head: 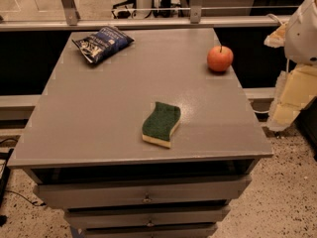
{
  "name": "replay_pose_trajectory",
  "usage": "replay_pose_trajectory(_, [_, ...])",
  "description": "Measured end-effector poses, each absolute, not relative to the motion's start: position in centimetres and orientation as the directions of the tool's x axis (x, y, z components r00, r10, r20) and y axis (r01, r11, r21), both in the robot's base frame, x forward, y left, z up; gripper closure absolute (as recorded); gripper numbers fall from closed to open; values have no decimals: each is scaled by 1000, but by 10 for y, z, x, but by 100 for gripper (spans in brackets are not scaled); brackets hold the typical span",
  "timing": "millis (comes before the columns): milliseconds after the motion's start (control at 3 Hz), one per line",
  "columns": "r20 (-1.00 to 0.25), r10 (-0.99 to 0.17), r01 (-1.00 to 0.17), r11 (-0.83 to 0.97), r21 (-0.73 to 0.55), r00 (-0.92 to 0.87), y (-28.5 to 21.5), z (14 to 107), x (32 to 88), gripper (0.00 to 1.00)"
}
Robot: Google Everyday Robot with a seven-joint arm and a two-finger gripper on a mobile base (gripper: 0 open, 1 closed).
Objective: Move apple near sponge
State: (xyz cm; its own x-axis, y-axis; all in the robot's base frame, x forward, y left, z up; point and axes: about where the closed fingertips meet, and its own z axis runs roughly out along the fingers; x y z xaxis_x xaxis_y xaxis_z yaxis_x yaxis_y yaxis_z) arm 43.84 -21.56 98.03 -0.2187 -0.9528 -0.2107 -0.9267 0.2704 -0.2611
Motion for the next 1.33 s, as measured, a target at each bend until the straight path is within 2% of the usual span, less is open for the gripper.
replay_pose_trajectory(333, [-211,-953,-927,270,-261,-219,-216,980,438,0])
replay_pose_trajectory(1000, [-349,-927,-913,253,-320,-134,-238,969,513,0])
replay_pose_trajectory(1333, [-437,-888,-895,302,-327,-139,-248,958,560,0])
